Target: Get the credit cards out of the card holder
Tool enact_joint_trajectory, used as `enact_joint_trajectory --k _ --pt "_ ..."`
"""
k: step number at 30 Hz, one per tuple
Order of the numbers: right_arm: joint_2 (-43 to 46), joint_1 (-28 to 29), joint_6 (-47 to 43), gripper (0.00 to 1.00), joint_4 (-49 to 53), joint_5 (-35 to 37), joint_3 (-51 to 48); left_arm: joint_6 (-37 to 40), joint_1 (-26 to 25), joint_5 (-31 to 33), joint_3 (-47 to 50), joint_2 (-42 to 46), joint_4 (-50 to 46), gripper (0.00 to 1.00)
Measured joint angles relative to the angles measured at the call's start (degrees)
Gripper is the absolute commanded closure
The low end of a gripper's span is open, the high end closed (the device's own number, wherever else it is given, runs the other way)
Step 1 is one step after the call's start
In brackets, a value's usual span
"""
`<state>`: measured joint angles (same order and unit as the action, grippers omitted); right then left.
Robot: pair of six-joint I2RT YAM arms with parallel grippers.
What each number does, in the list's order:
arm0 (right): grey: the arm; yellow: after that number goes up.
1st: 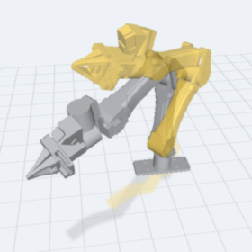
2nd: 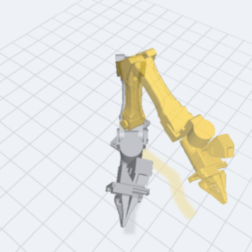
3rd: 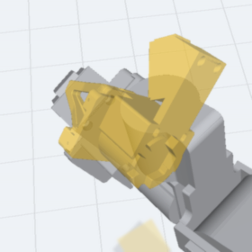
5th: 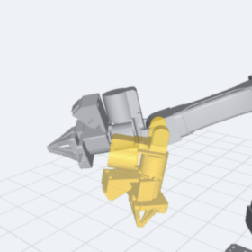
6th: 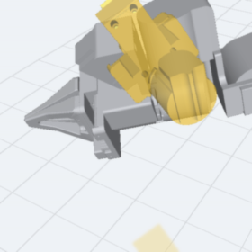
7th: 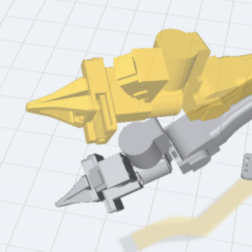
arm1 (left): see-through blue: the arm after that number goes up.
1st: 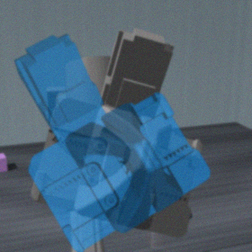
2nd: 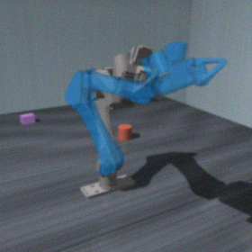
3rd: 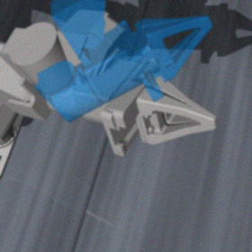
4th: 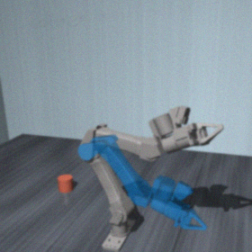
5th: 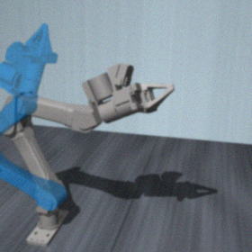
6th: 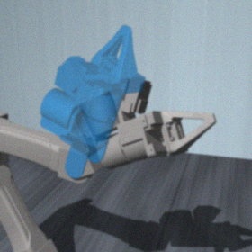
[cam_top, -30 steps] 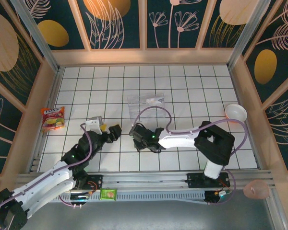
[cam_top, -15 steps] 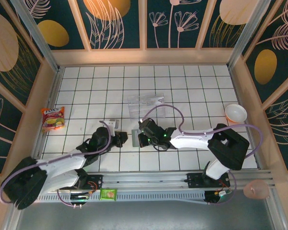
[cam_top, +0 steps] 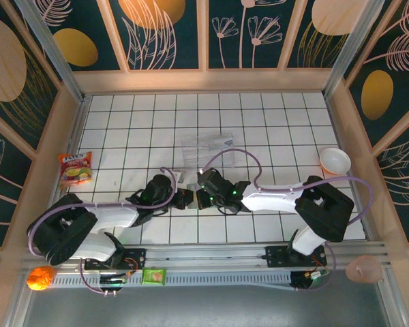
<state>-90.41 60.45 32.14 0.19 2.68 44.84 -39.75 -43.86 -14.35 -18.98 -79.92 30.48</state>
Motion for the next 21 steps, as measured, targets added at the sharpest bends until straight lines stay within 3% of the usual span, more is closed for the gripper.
enact_joint_trajectory --k 12,15,19,21 --pt "0.0 0.0 2.5 1.0 1.6 1.3 0.0 0.0 -0.1 -0.9 -1.4 -5.1 -3.3 1.0" --pt "1.0 0.0 5.5 0.87 4.2 3.8 -1.0 0.0 -0.1 -1.1 -1.6 -5.4 -3.3 1.0" --pt "5.4 0.0 10.7 0.55 8.7 9.3 -4.0 0.0 -0.1 -1.6 -1.6 -5.4 -3.3 1.0" --pt "9.8 -0.2 12.4 0.5 11.3 11.9 -5.8 0.0 -0.1 -1.7 -1.7 -5.6 -3.3 1.0"
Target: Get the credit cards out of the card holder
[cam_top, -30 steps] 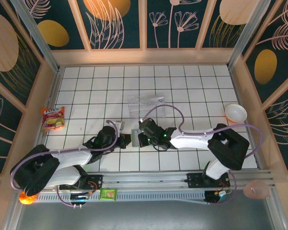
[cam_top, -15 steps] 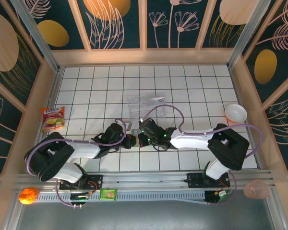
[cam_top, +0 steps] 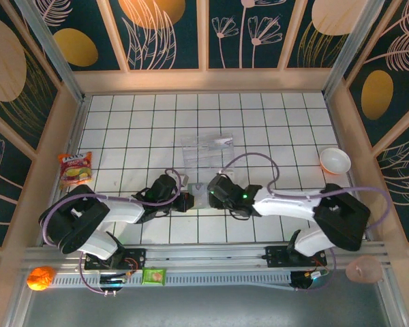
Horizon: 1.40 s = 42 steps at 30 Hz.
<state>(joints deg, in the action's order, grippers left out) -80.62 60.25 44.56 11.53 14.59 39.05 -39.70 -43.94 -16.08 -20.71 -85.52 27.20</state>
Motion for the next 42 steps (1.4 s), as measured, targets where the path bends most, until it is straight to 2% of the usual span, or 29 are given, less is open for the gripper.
enact_joint_trajectory --k 6,17,22,26,28,31,34,38,40,42 --pt "8.9 -2.0 0.5 0.49 3.6 3.3 -0.6 0.6 0.0 -0.2 -0.7 0.0 -0.9 1.0" --pt "10.3 -4.2 -0.7 0.52 2.3 1.6 -1.6 1.7 -3.7 -3.3 -9.4 -0.4 -5.4 1.0" --pt "12.7 -4.8 -0.7 0.52 3.0 1.6 -3.6 3.2 -7.6 -6.6 -18.1 -7.7 -6.6 1.0" --pt "14.7 -5.5 -0.5 0.52 3.3 1.4 -4.8 4.3 -8.6 -9.8 -22.3 -15.9 -8.0 1.0" --pt "15.5 -5.5 -0.5 0.52 3.3 1.1 -5.0 4.8 -8.8 -10.7 -22.3 -17.5 -9.1 0.93" --pt "16.3 -5.6 -0.5 0.52 3.0 0.5 -5.3 5.3 -8.9 -9.8 -21.4 -15.0 -9.6 0.84" --pt "16.7 -6.1 -0.9 0.58 1.6 -0.9 -5.7 5.2 -8.7 -6.2 -18.8 -6.6 -10.0 0.79" --pt "16.3 -6.7 -3.2 0.69 -2.2 -4.5 -5.7 4.3 -7.1 -1.5 -15.2 4.7 -8.7 0.85" --pt "14.6 -6.7 -4.9 0.7 -4.2 -7.5 -5.5 4.1 -6.1 1.8 -13.9 7.5 -8.3 0.86" --pt "11.8 -6.6 -6.3 0.76 -5.5 -10.4 -4.5 3.9 -5.2 4.3 -11.9 8.0 -7.9 0.86"
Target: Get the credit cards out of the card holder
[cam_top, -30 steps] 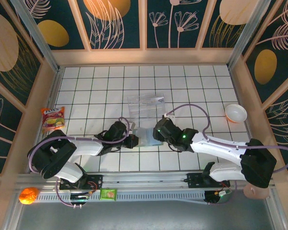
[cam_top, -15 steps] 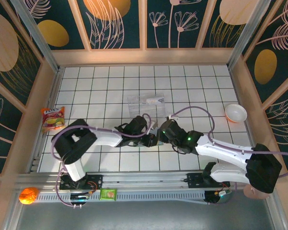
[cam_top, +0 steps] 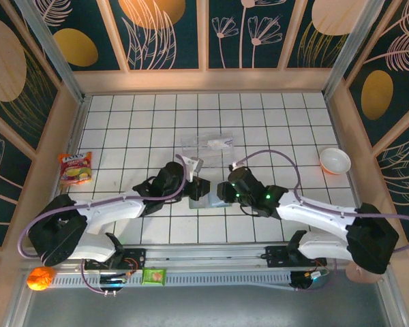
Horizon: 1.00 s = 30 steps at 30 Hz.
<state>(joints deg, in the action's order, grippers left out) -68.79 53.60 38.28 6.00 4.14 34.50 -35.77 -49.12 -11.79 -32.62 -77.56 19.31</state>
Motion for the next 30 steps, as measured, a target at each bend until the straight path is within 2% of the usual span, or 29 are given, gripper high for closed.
enact_joint_trajectory --k 6,12,18,21,25,30 --pt "-10.4 0.0 -2.0 0.86 -2.9 -5.3 3.7 -0.9 1.6 4.9 6.6 -2.5 -1.7 0.87" --pt "-14.6 -0.7 -0.2 0.91 -2.8 -5.1 2.3 -0.9 3.0 6.4 7.2 -5.0 -1.6 0.95" --pt "-14.9 0.0 3.0 0.9 -3.2 -2.1 -0.3 -0.9 3.4 6.3 7.2 -7.0 -1.5 1.0" --pt "-14.7 1.1 3.2 0.87 -2.7 0.2 -0.1 -0.9 3.5 6.3 7.2 -6.9 -1.4 0.97" --pt "-12.4 2.2 2.7 0.82 0.2 2.6 0.8 -0.9 3.5 6.3 7.5 -3.7 -1.6 0.89" --pt "-9.1 2.2 0.2 0.76 0.4 1.5 4.2 -0.7 3.5 5.7 7.5 2.1 -1.3 0.81"
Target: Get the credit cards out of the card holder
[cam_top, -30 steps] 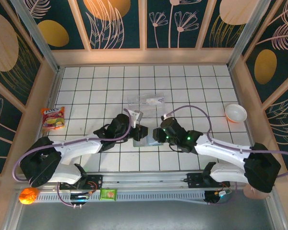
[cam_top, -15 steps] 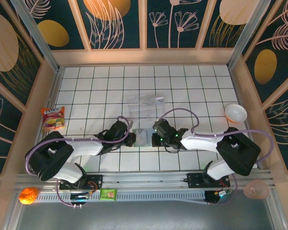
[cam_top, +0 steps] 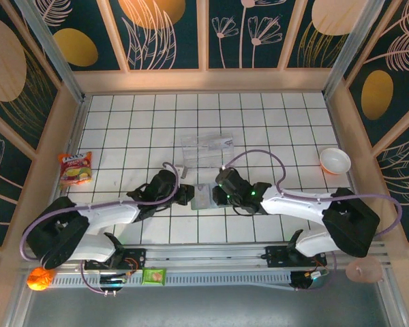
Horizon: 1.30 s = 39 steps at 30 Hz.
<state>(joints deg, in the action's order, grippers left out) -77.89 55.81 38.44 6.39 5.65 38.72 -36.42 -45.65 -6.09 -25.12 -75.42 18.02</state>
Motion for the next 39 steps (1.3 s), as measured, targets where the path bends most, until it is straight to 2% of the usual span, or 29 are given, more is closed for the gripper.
enact_joint_trajectory --k 4,9,14,22,39 --pt "-1.4 -1.6 -1.3 0.75 -3.5 -6.0 3.0 0.0 0.0 -1.2 0.0 -1.4 1.4 0.81" --pt "-7.8 -5.8 -1.4 0.75 -7.3 -13.6 3.6 0.0 0.0 -1.3 -0.7 -6.6 2.4 0.83" --pt "-12.0 -7.8 -0.6 0.75 -8.0 -17.4 3.5 0.7 0.0 -0.4 -2.4 -10.7 2.3 0.91" --pt "-12.5 -7.8 -0.4 0.73 -10.0 -19.6 1.8 2.4 0.0 1.7 -3.0 -11.7 1.0 0.96" --pt "-14.5 -6.5 -0.4 0.73 -11.0 -20.1 1.6 2.6 0.0 2.1 -3.0 -12.4 1.1 0.95"
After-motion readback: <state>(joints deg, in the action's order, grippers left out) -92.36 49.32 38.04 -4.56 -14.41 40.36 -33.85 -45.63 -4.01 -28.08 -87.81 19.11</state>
